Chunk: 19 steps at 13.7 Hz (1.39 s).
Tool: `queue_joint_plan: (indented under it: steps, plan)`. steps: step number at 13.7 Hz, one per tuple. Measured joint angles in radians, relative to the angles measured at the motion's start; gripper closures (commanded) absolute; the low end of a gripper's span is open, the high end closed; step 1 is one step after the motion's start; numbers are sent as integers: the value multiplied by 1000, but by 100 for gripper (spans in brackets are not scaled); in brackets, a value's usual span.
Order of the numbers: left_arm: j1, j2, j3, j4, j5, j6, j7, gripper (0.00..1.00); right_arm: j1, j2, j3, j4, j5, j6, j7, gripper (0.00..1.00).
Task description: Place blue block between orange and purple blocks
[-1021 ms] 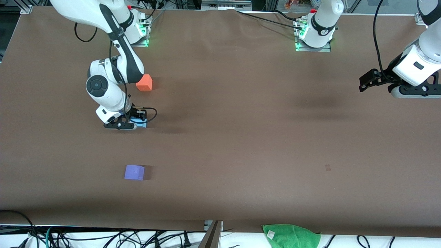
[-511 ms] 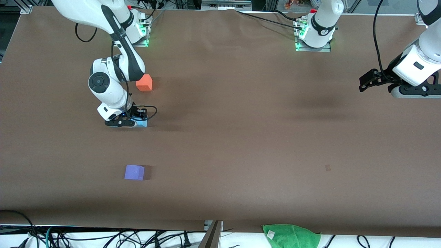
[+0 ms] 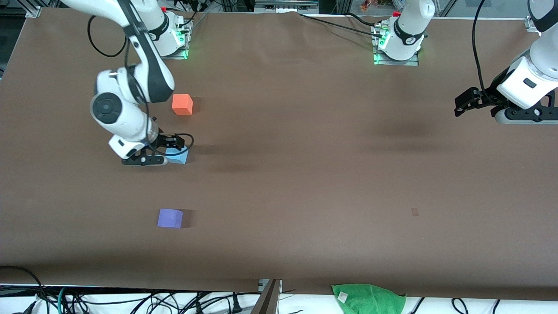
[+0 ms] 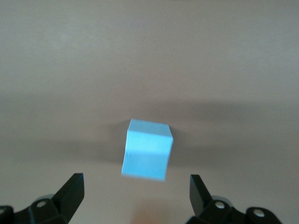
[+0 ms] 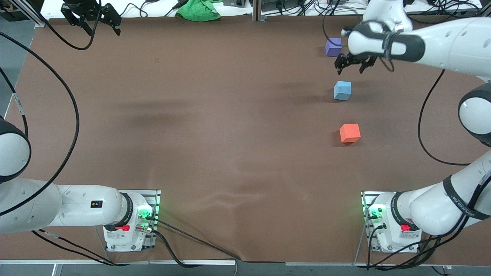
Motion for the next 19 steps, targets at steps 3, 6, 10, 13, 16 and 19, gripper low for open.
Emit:
queue_joint_plan:
  steps: [3, 6, 10, 13, 16, 19]
  plan:
    - [0, 0, 0, 0, 0, 0, 0, 0, -1, -28, -51, 192, -5, -274, -112, 0]
    - [0, 0, 0, 0, 0, 0, 0, 0, -1, -28, -83, 327, -28, -434, -184, 0]
    - [0, 0, 0, 0, 0, 0, 0, 0, -1, -26, -140, 453, -36, -587, -274, 0]
    - [0, 0, 0, 1, 0, 0, 0, 0, -1, -26, -158, 514, -36, -692, -271, 0]
    - [0, 0, 0, 1, 0, 0, 0, 0, -1, -25, -164, 539, -36, -755, -210, 0]
    - [0, 0, 0, 2, 0, -1, 0, 0, -8, -26, -140, 566, -36, -771, -179, 0]
